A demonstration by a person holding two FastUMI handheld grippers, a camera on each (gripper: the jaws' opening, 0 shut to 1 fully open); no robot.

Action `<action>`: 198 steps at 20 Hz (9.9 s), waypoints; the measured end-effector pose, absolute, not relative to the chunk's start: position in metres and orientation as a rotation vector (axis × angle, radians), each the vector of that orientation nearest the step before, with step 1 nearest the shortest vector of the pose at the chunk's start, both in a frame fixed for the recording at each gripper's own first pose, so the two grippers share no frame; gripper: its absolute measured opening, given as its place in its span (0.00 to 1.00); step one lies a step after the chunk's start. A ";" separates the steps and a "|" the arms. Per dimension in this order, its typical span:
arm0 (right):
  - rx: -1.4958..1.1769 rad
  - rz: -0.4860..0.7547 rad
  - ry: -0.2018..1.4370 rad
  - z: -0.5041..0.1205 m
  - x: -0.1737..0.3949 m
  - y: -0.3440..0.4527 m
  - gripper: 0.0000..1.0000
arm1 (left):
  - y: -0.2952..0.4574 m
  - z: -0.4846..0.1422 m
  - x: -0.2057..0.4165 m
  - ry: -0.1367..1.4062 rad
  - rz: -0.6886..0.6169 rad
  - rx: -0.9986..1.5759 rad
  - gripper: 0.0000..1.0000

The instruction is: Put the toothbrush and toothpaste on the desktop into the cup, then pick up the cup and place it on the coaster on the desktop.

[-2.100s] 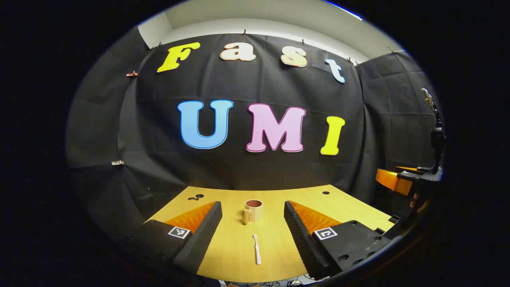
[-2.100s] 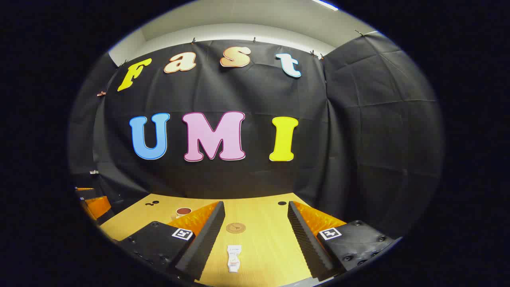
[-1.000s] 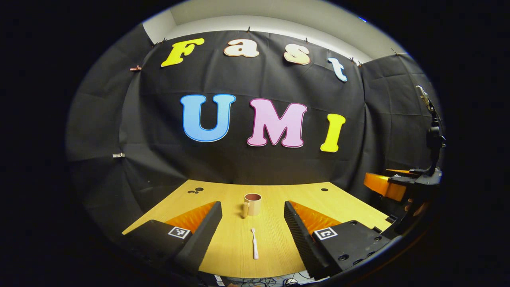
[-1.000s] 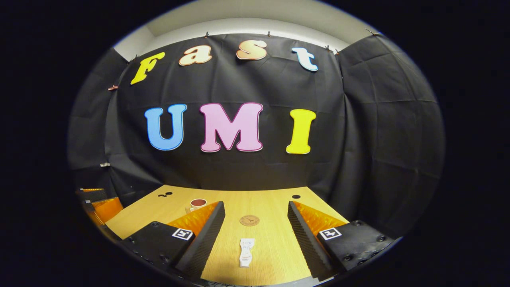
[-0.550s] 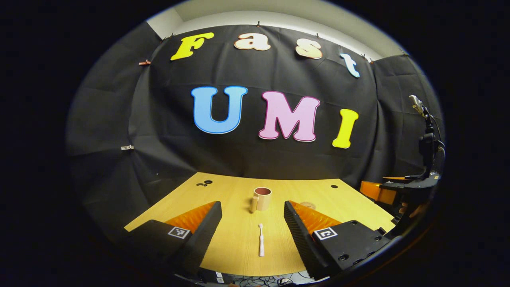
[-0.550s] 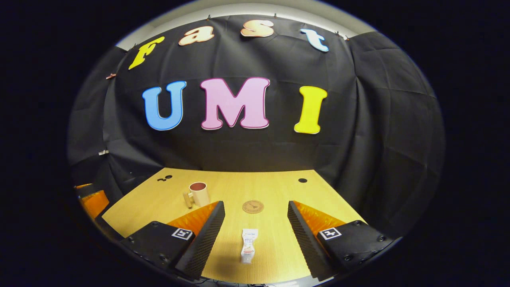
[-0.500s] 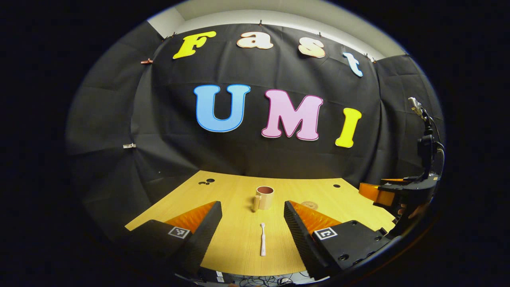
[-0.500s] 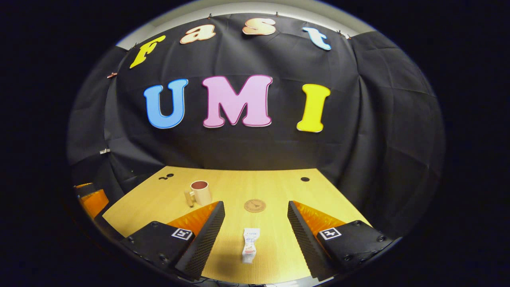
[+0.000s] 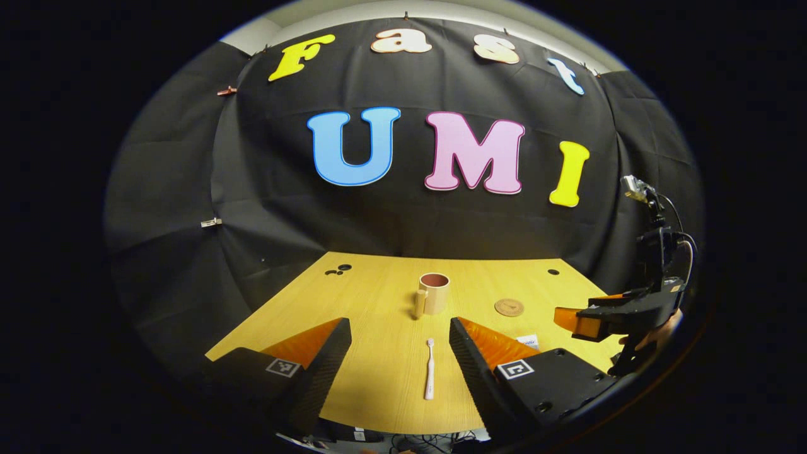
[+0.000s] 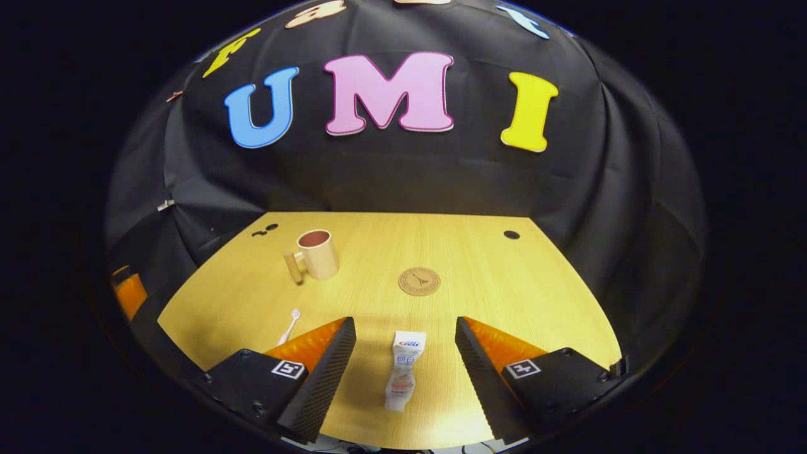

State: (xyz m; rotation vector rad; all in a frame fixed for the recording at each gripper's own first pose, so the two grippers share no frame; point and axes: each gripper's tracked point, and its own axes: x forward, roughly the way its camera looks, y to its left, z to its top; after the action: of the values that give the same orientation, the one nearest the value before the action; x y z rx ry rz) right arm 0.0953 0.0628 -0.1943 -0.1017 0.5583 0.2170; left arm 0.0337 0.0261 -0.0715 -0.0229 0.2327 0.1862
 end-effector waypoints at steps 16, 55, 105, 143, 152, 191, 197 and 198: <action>-0.184 0.199 0.950 -0.335 0.119 0.051 0.98 | 0.031 -0.114 0.051 0.409 0.336 -0.013 0.98; -0.005 0.329 0.979 -0.270 0.123 0.024 0.30 | 0.006 -0.235 0.104 0.752 0.204 -0.181 0.97; 0.082 0.605 0.548 -0.110 0.309 0.203 0.29 | 0.013 -0.194 0.116 0.800 0.156 -0.295 0.06; 0.111 0.777 0.449 -0.250 0.328 0.354 0.53 | 0.030 -0.194 0.103 0.559 0.271 -0.435 0.06; 0.150 0.756 0.408 -0.201 0.320 0.300 0.98 | 0.022 -0.159 0.154 0.456 0.212 -0.349 0.06; 0.090 0.274 0.370 -0.225 0.392 0.015 0.98 | 0.013 -0.145 0.392 -0.035 -0.022 -0.152 0.14; 0.091 0.263 0.389 -0.232 0.386 0.004 0.98 | 0.014 -0.159 0.379 0.081 -0.001 -0.021 0.93; 0.095 0.258 0.393 -0.233 0.384 0.001 0.98 | 0.012 -0.161 0.374 0.106 -0.013 -0.001 0.98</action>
State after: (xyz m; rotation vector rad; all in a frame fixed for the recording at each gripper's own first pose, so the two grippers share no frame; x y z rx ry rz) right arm 0.3842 0.0014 -0.2325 0.0946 0.3927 0.2580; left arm 0.3740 0.0117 -0.1607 -0.0013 0.1056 -0.0126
